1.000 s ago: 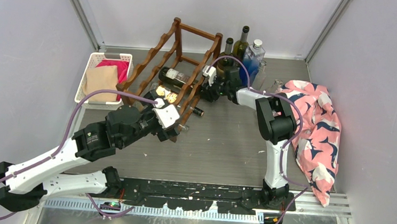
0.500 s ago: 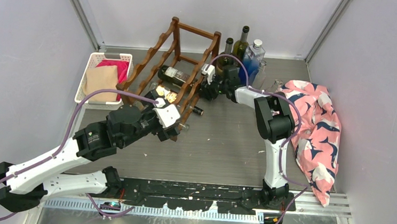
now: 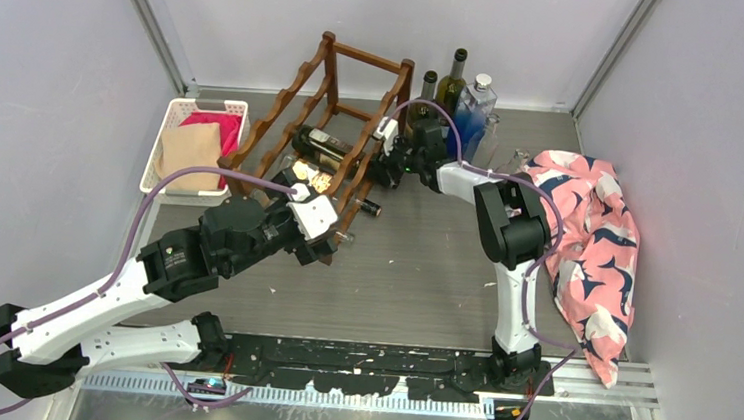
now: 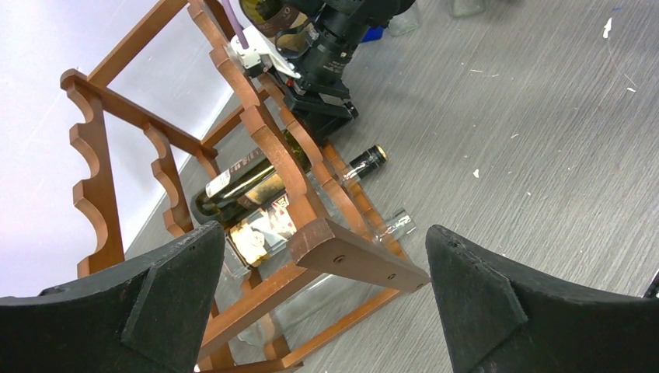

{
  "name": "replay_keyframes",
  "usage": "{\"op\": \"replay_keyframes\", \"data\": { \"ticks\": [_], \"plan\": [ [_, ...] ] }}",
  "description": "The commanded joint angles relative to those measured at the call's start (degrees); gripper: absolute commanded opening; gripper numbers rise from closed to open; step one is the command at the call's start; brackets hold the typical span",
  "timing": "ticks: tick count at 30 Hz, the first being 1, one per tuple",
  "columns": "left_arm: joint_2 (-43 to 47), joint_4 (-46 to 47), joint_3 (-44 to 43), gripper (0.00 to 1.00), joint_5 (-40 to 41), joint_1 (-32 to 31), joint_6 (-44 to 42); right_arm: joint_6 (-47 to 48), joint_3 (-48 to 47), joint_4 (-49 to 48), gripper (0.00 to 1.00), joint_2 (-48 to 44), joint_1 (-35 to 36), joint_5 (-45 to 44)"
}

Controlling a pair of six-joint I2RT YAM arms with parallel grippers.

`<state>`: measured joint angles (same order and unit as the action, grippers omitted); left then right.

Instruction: Put the wine bottle on the wine rack

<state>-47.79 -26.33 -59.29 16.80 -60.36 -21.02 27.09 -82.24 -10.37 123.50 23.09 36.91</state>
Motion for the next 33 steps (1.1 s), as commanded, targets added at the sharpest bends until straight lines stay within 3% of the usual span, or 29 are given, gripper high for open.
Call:
{"op": "replay_keyframes", "data": {
  "ticks": [1,13,28,33],
  "plan": [
    [0.33,4.3,-0.25,1.0,-0.8,0.24,1.01,0.62,0.65,-6.2,0.66,-4.01,0.25,-2.01],
    [0.93,3.37,-1.75,1.0,-3.73,0.35,5.21,0.6,8.53,-5.02,0.67,-12.41,0.25,-3.32],
    [3.33,4.74,-1.16,1.0,-5.87,0.33,20.34,-3.73,20.02,-3.01,0.68,-21.68,0.87,-7.86],
    [4.21,4.34,-0.79,1.0,-4.7,0.4,26.09,-8.58,25.4,-1.64,0.74,-28.44,1.65,-12.01]
  ]
}}
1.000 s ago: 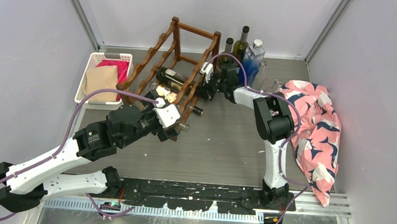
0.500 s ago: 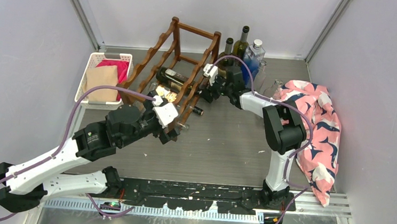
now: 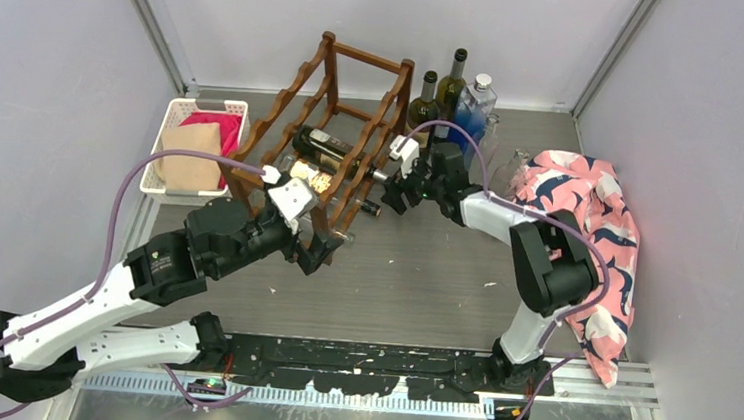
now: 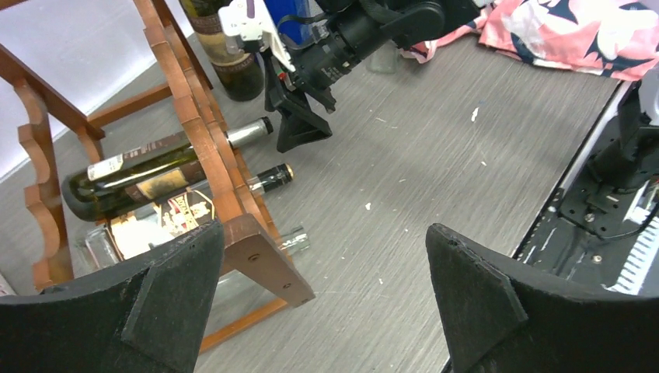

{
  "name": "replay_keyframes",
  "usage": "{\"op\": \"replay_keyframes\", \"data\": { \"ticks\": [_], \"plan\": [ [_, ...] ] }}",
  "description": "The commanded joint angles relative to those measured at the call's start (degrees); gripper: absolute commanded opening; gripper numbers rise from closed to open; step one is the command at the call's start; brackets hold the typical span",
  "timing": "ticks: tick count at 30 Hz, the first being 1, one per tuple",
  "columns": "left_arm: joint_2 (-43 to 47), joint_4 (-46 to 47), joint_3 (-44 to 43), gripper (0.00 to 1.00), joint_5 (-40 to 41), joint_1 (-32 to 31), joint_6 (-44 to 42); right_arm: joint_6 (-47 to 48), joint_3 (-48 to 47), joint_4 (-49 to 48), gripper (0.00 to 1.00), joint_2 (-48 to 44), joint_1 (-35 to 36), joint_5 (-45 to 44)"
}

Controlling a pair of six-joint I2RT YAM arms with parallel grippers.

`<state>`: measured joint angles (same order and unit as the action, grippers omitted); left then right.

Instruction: Put the wine bottle on the wine rack

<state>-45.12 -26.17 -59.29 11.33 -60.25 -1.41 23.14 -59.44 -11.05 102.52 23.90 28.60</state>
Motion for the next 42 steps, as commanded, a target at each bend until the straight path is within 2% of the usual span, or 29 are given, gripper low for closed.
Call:
{"op": "replay_keyframes", "data": {
  "ticks": [1,10,17,26,32,37,42],
  "plan": [
    [1.68,3.98,-0.94,1.0,1.31,0.23,7.36,-5.72,3.98,-0.91,0.74,-8.98,0.87,-4.76],
    [-0.1,0.48,-3.61,0.99,3.52,0.27,12.09,-19.4,15.76,1.4,0.74,-24.09,2.19,-10.22],
    [-1.97,0.06,-5.56,0.98,5.0,0.27,14.0,-25.48,21.43,4.37,0.74,-35.1,2.49,-12.12],
    [-5.52,-0.63,-9.18,0.97,4.74,0.29,14.44,-29.99,23.32,5.64,0.75,-38.01,2.55,-10.31],
    [-7.85,-1.06,-13.2,0.97,5.43,0.86,10.9,-30.64,23.84,7.02,0.75,-41.13,2.53,-10.13],
    [-11.88,-0.27,-17.45,0.97,3.05,4.39,8.08,-30.27,23.88,9.89,0.75,-44.25,2.54,-10.63],
    [-14.8,0.61,-20.44,0.97,-4.37,11.17,8.51,-29.75,24.11,10.7,0.76,-46.43,2.54,-11.43]
  ]
}}
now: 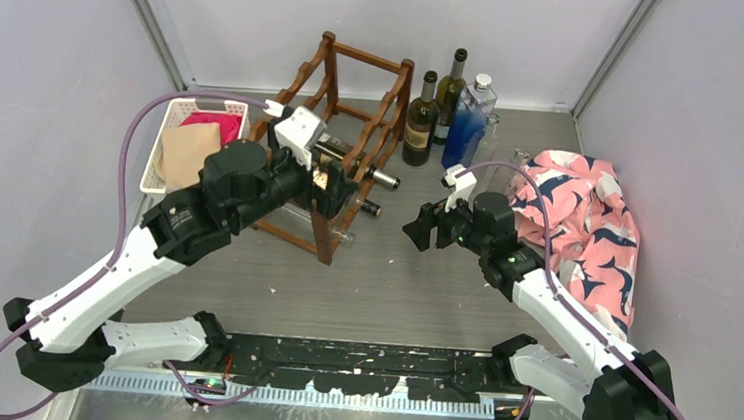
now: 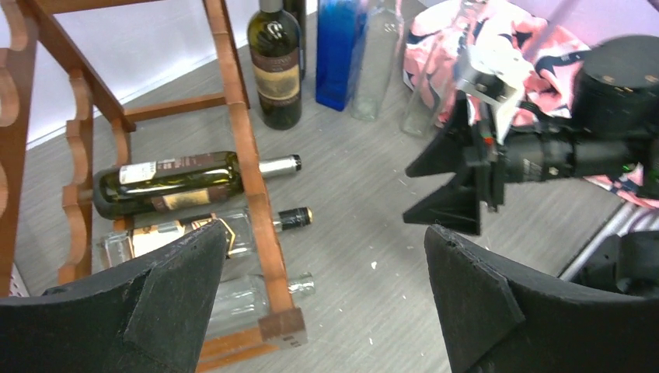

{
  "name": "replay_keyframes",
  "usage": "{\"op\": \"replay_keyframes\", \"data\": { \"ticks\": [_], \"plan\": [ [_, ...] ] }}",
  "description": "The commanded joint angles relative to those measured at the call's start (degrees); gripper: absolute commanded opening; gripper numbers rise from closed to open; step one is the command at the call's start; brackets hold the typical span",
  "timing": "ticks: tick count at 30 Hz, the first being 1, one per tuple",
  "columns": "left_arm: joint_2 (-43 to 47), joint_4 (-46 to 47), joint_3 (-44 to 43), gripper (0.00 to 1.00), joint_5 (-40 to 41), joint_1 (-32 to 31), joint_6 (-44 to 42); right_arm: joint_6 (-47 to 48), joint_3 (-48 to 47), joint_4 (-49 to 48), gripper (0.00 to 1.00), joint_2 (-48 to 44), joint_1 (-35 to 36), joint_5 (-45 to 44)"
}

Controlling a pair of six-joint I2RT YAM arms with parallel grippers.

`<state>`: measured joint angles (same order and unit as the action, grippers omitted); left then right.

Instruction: Put the wine bottle on the wine rack

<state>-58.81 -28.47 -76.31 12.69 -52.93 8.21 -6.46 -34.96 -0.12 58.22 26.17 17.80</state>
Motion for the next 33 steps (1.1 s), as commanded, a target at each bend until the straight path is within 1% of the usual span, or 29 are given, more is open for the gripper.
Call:
{"op": "replay_keyframes", "data": {
  "ticks": [1,4,9,13,16,20,26,30,33],
  "plan": [
    [-1.47,2.85,-3.58,0.97,-6.81,4.87,-1.01,-0.16,-0.37,-0.25,0.76,-2.11,0.25,-0.66],
    [-1.62,2.91,-2.53,0.97,-9.06,7.15,-0.85,-0.02,-0.58,-0.25,0.76,-1.94,0.28,-0.77],
    [0.99,4.7,3.12,0.96,-11.61,10.08,0.35,0.61,-1.57,3.11,0.75,-3.22,0.25,-2.01],
    [3.03,6.3,5.09,0.97,-14.99,12.25,1.06,0.44,-5.33,6.47,0.76,-4.3,0.2,-3.55],
    [3.34,7.02,5.23,0.97,-17.07,13.69,0.87,1.16,-10.82,10.73,0.76,-4.8,0.28,-4.92],
    [3.11,8.83,6.46,0.97,-18.68,14.5,0.03,3.08,-21.19,15.83,0.77,-3.34,0.28,-7.75],
    [3.17,8.74,6.83,0.97,-19.32,15.45,-2.46,5.97,-34.98,21.25,0.8,4.63,0.27,-9.92],
    [4.19,9.03,8.06,0.97,-20.14,15.57,-3.37,6.19,-40.09,20.86,0.86,8.11,0.24,-12.36],
    [4.23,8.21,8.44,0.97,-20.46,15.55,-4.46,6.15,-45.33,22.54,0.9,12.76,0.21,-15.02]
  ]
}}
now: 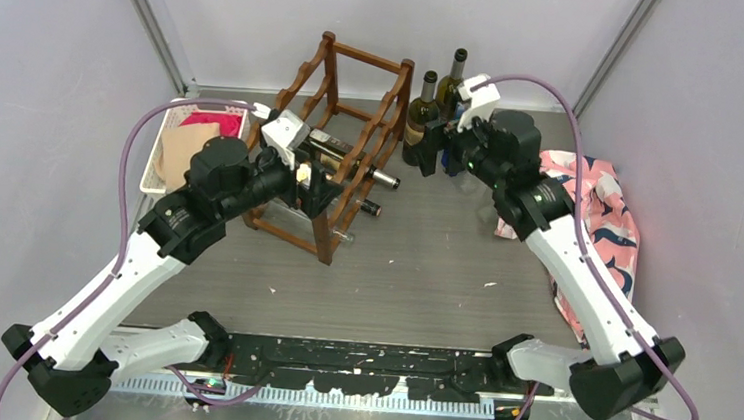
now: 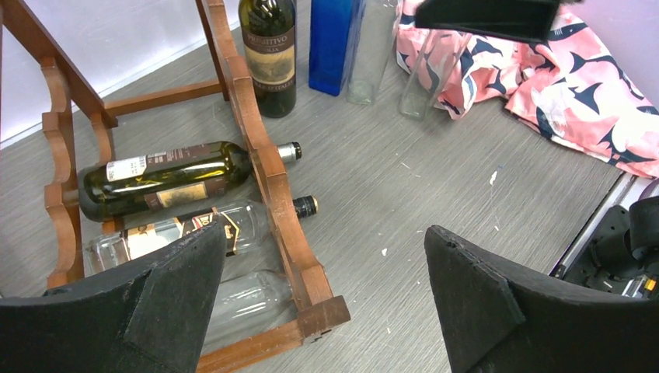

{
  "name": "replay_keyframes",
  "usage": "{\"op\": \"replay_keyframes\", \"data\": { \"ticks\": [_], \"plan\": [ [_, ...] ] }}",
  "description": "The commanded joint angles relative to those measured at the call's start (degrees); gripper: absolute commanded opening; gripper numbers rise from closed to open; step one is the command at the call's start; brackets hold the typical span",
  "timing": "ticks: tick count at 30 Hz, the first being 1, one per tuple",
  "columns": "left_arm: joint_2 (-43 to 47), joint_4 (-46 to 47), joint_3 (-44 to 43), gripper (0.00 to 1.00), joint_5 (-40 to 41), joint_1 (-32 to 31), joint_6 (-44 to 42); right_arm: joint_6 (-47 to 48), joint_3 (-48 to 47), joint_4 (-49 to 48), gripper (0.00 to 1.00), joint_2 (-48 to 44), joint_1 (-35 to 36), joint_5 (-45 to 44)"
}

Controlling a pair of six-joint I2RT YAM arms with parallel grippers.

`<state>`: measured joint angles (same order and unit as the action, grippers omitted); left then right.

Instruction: Put the wine bottle on the wine rack

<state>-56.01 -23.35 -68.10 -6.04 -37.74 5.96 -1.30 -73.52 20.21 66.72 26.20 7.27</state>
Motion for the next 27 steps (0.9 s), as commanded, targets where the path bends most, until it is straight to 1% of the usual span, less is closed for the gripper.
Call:
{"op": "replay_keyframes", "data": {
  "ticks": [1,3,7,9,11,14,18,20,25,27],
  "plan": [
    [1.47,2.88,0.38,0.97,-1.63,0.38,-2.61,1.03,-8.7,3.26,0.9,5.96,0.23,-5.32],
    [1.79,2.79,1.26,0.97,-0.85,0.38,-3.39,1.03,-11.94,4.53,0.9,8.71,0.24,-5.55],
    [3.38,2.8,2.79,0.97,1.42,0.39,-4.98,0.46,-13.74,1.93,0.9,12.51,-0.07,-7.05],
    [3.93,2.8,3.42,0.97,3.04,0.43,-5.67,-0.64,-16.78,2.73,0.89,15.53,-1.25,-9.54],
    [4.27,2.47,3.85,0.97,5.33,0.41,-8.16,-2.46,-21.51,4.05,0.89,19.06,-3.53,-9.54],
    [4.62,2.91,4.59,0.97,8.28,0.42,-9.49,-2.74,-25.49,3.71,0.87,23.82,-5.3,-8.6],
    [4.86,3.58,5.25,0.97,9.05,0.43,-10.33,-1.96,-32.67,5.32,0.84,30.84,-6.26,-9.49],
    [4.92,3.75,5.48,0.97,9.41,0.46,-10.67,-1.8,-35.37,5.56,0.8,34.45,-6.64,-9.43],
    [4.96,4.34,6.07,0.96,9.23,0.4,-10.94,-2.32,-40.76,5.25,0.71,40.05,-6.87,-8.05],
    [4.71,4.3,6.06,0.96,9.53,0.41,-11.19,-2.48,-42.9,5.82,0.7,41.98,-6.86,-8.36]
  ]
}}
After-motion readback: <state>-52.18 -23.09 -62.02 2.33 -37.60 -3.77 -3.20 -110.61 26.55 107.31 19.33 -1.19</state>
